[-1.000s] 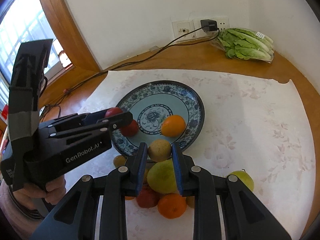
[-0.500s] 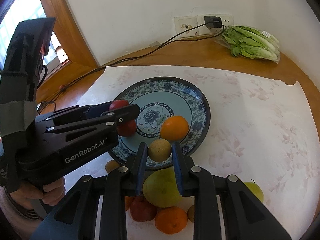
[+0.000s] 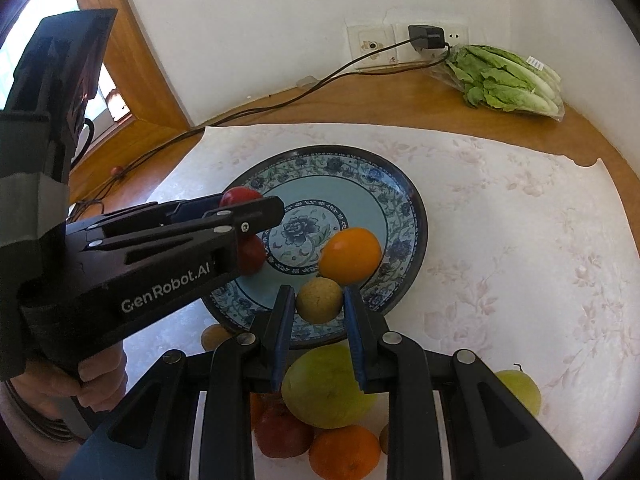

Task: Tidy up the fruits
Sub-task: 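Lower the red apple onto the plate with the left tool while the right lowers the brown fruit, then open the left tool to release the apple while the right releases the brown fruit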

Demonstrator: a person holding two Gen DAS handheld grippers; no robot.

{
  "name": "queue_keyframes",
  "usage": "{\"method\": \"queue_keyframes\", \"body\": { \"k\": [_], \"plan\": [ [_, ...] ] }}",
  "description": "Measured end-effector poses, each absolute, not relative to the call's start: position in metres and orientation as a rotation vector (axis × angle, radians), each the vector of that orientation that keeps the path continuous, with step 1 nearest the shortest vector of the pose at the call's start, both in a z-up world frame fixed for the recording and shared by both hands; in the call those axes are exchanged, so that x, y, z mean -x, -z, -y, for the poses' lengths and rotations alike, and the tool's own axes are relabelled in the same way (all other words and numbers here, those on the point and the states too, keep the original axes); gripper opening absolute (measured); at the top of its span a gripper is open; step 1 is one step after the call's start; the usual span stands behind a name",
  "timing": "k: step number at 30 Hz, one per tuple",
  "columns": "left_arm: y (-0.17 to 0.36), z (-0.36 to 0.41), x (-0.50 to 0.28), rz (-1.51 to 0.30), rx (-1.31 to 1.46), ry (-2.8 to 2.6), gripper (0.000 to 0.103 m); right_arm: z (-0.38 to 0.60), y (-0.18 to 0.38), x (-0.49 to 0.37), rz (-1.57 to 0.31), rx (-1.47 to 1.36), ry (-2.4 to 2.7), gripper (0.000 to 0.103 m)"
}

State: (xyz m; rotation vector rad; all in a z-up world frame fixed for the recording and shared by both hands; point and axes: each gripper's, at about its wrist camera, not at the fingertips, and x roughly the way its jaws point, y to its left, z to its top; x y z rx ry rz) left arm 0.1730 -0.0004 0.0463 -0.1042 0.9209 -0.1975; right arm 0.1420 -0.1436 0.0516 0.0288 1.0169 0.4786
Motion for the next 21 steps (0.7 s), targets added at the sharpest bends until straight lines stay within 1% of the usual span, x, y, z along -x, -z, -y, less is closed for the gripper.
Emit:
{"method": "queue_keyframes", "body": {
  "k": [4, 21],
  "plan": [
    [-0.0406, 0.0004, -0.1784, -0.946, 0.123, 0.201, 0.031, 0.1441, -0.0502, -0.143, -1.017, -0.032, -0.474, 0.026],
    [-0.0408, 0.0027, -0.1765, -0.95, 0.109, 0.208, 0.031, 0.1452, -0.0459, -0.1446, -1.025, -0.044, -0.474, 0.026]
  ]
}}
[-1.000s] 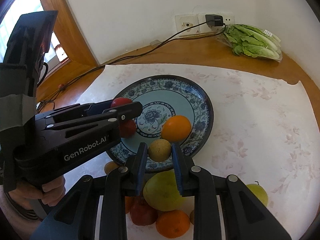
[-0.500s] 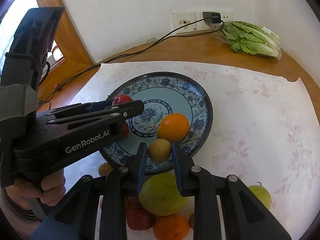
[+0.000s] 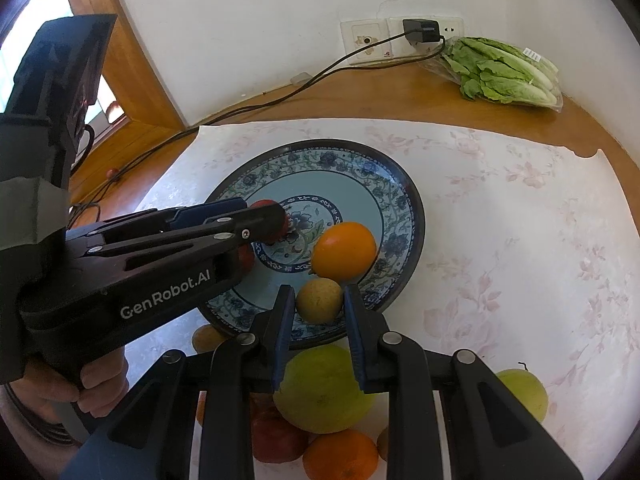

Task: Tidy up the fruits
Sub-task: 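Open the left tool to release the apple while the right releases the brown fruit, then move the right tool to the green pomelo while the left moves to an orange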

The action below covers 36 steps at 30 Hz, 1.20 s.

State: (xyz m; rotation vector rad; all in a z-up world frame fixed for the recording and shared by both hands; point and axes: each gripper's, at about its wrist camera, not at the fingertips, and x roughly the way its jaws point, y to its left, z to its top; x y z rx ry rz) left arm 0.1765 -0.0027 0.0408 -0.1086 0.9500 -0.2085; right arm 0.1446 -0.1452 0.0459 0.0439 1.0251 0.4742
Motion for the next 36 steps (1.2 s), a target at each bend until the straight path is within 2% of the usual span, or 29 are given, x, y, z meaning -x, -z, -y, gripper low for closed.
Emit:
{"method": "queue_keyframes", "body": {
  "k": [5, 11, 16, 36],
  "plan": [
    [-0.045, 0.003, -0.172, -0.944, 0.092, 0.21, 0.039, 0.145, -0.045, -0.144, -1.031, -0.048, -0.483, 0.027],
    [-0.051, -0.001, -0.168, -0.936, 0.091, 0.194, 0.052, 0.146, -0.05, -0.141, -1.013, -0.065, -0.487, 0.041],
    [-0.056, 0.0, -0.16, -0.933, 0.078, 0.191, 0.058, 0.148, -0.053, -0.136, -1.006, -0.073, -0.492, 0.045],
    [-0.08, 0.002, -0.111, -0.94, 0.082, 0.192, 0.061, 0.179, -0.078, -0.103, -0.954, -0.14, -0.475, 0.05]
  ]
}}
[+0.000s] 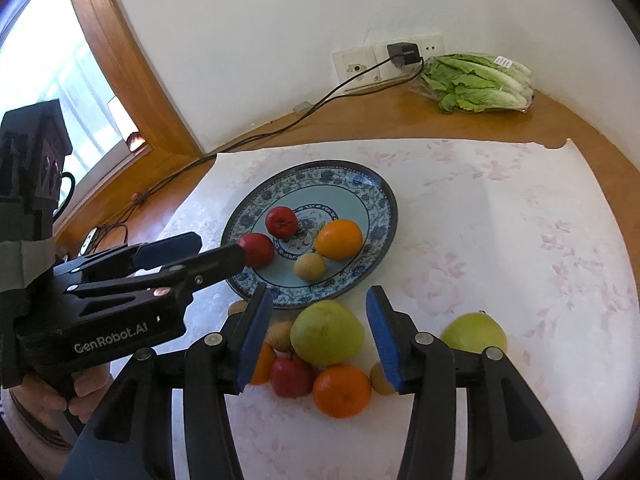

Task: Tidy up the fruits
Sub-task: 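Move the right tool to the green pomelo while the left moves to an orange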

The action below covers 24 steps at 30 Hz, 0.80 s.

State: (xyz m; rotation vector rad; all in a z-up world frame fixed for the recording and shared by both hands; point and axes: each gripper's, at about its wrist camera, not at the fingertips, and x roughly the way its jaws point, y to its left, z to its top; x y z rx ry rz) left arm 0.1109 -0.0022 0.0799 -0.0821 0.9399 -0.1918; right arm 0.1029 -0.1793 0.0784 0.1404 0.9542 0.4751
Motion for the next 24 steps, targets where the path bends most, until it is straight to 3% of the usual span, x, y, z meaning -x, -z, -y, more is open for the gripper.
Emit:
{"method": "queue_keyframes", "body": {
  "k": [24],
  "plan": [
    [-0.063, 0.01, -0.06, -0.977, 0.134, 0.207, 0.061, 0.227, -0.076, -0.064, -0.925, -0.155, -0.39, 0.05]
  ]
}}
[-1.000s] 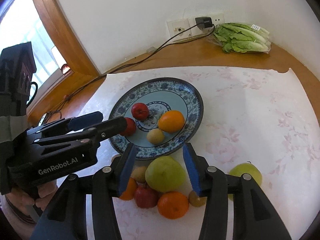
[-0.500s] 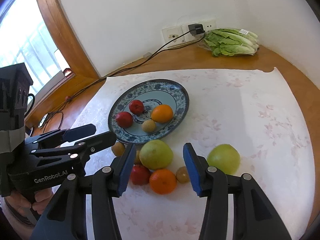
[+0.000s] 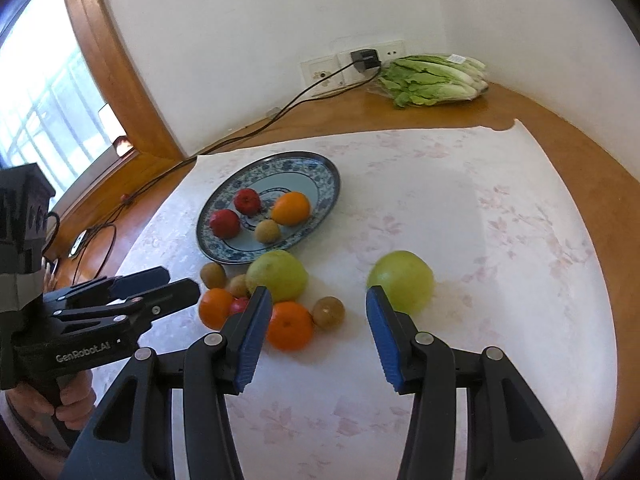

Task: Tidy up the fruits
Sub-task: 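Move the right tool to the green pomelo while the left moves to an orange, then close the right tool on the green pomelo while the left closes on the orange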

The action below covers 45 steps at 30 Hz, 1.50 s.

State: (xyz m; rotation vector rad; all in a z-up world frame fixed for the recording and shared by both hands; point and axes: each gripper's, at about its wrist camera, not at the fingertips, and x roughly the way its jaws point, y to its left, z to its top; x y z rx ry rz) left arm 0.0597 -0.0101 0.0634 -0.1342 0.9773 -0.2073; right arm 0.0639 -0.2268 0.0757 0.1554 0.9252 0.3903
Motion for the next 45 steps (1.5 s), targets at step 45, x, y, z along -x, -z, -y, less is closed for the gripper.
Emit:
{"method": "queue_keyframes", "body": {
  "k": [45],
  "plan": [
    [-0.035, 0.015, -0.055, -0.971, 0.159, 0.239, 0.046, 0.243, -0.037, -0.094, -0.945, -0.15, -0.229, 0.05]
  ]
}}
